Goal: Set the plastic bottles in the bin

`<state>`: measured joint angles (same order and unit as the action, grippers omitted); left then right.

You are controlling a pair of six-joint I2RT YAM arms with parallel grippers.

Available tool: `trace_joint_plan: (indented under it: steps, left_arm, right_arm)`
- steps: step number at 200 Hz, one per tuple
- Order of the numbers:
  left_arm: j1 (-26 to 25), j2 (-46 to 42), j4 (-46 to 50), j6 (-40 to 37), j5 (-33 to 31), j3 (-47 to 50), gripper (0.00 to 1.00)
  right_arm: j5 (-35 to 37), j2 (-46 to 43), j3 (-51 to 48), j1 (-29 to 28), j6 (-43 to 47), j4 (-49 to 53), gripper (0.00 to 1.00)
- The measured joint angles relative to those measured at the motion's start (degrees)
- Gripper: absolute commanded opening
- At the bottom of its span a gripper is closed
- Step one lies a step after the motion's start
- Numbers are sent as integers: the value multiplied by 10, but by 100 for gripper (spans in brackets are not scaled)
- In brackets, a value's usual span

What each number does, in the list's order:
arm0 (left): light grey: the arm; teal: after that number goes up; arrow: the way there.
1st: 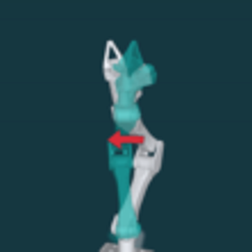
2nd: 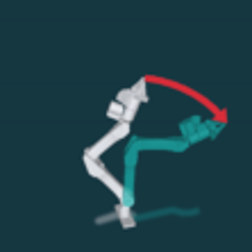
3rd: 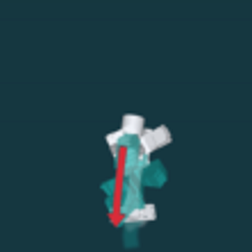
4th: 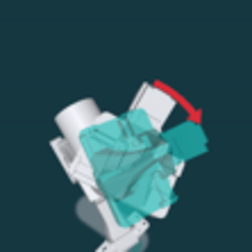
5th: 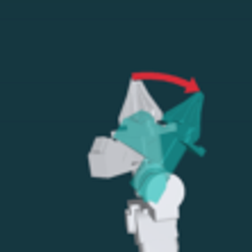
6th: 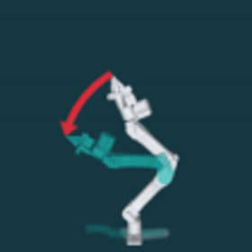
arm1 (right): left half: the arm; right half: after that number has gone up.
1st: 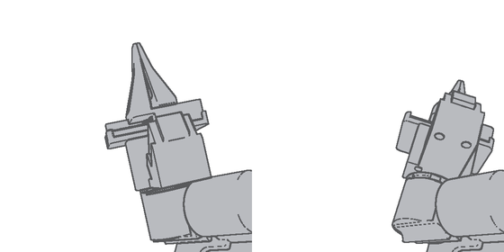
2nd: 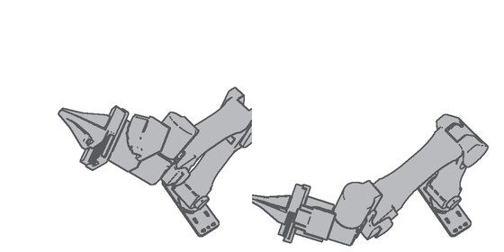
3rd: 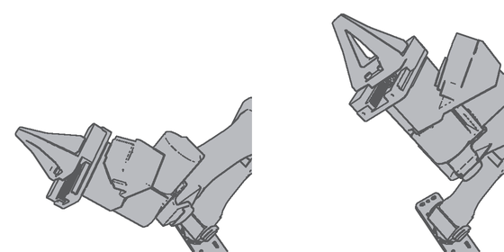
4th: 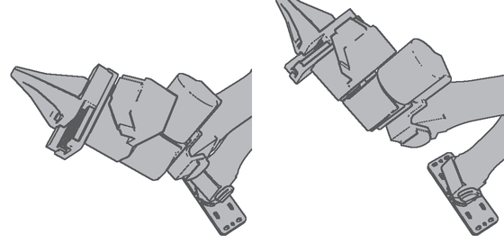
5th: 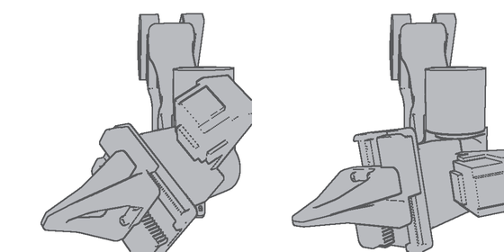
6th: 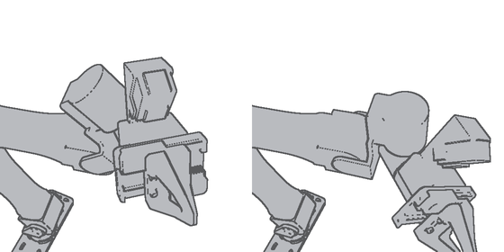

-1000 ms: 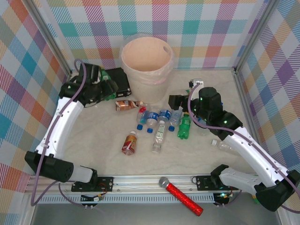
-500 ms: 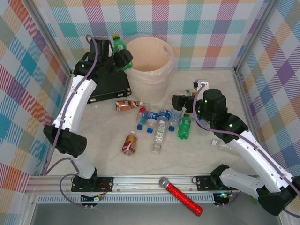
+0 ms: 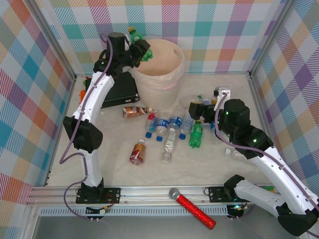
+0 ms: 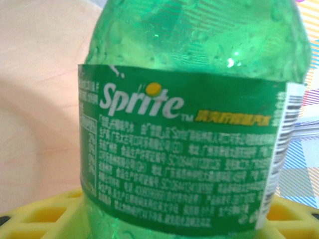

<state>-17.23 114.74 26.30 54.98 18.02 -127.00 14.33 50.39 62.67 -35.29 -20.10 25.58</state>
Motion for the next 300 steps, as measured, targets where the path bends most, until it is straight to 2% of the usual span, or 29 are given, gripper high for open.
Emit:
trace_joint_plan:
  steps: [32, 58, 70, 97, 159, 187, 208, 249, 300]
  left_arm:
    - [0, 3, -2, 15, 3, -2, 62]
    - [0, 3, -2, 23, 6, -7, 70]
    - [0, 3, -2, 25, 6, -7, 79]
    - [0, 3, 1, 22, 6, -7, 82]
    - [0, 3, 13, 12, 4, -7, 83]
    - [0, 0, 26, 5, 3, -7, 100]
    - [-1, -9, 46, -13, 0, -7, 100]
    - [-14, -83, 98, -82, -26, 32, 100]
    - [-46, -243, 150, -188, -80, 176, 100]
  right_arm:
    - [2, -3, 0, 0, 0, 3, 99]
    - [2, -2, -1, 0, 0, 3, 99]
    - [2, -2, -1, 0, 0, 3, 99]
    - [2, 6, -1, 0, 0, 2, 99]
    - [0, 14, -1, 0, -1, 2, 99]
    - [0, 14, -1, 0, -2, 2, 99]
    - [0, 15, -1, 0, -4, 2, 99]
    - [1, 45, -1, 0, -5, 16, 99]
    - [-5, 121, 18, 0, -35, 72, 99]
